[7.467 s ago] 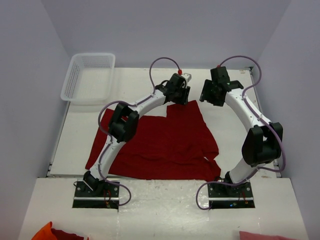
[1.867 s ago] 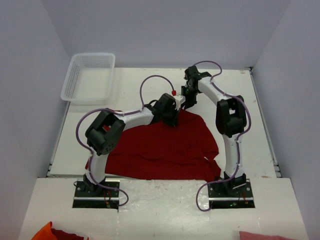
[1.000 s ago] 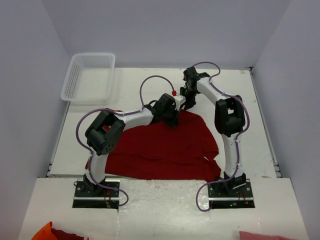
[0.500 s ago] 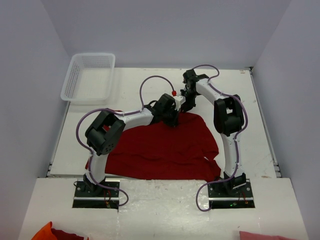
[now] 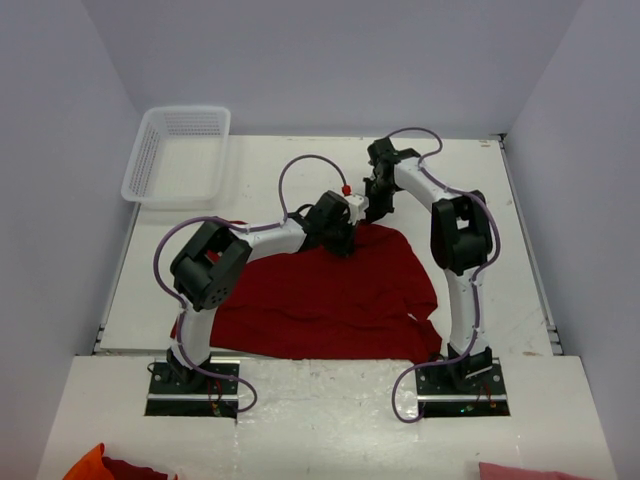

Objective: Fold and stack the t-shirts
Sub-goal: Grap the side of the flattened tshirt furthest away from the robot with both arms

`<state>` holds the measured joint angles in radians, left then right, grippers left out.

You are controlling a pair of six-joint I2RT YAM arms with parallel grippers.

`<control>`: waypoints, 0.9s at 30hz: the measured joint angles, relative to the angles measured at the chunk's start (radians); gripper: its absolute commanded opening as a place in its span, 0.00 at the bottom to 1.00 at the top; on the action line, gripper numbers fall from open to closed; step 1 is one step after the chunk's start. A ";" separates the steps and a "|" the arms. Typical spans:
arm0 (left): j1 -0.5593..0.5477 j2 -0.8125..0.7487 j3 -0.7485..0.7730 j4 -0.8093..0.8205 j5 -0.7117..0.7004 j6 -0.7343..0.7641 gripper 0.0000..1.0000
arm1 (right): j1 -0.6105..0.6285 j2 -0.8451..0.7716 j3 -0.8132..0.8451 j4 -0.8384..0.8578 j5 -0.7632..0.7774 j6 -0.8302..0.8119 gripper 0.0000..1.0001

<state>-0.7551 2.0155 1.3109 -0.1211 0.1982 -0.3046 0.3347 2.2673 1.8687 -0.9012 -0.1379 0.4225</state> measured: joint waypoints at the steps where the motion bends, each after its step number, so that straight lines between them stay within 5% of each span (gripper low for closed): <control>1: 0.000 0.000 0.000 -0.001 -0.004 0.000 0.00 | 0.000 -0.014 -0.009 0.000 0.006 0.000 0.00; 5: 0.000 0.000 0.000 0.000 -0.036 -0.003 0.02 | 0.000 -0.068 -0.023 0.009 0.022 -0.003 0.00; 12: 0.000 0.000 0.010 -0.042 -0.127 -0.035 0.24 | 0.001 -0.170 -0.064 0.024 0.029 -0.005 0.00; 20: 0.016 -0.078 0.097 -0.240 -0.370 -0.104 0.36 | 0.002 -0.283 -0.196 0.063 0.038 -0.005 0.00; 23: 0.072 -0.164 0.114 -0.312 -0.414 -0.152 0.54 | 0.005 -0.315 -0.239 0.079 0.036 -0.005 0.00; 27: 0.203 -0.280 0.126 -0.388 -0.476 -0.192 0.60 | 0.008 -0.346 -0.288 0.107 0.028 -0.004 0.00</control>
<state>-0.5526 1.7351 1.4368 -0.5087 -0.2783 -0.4969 0.3424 1.9213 1.5806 -0.7944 -0.1097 0.4183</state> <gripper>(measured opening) 0.578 0.006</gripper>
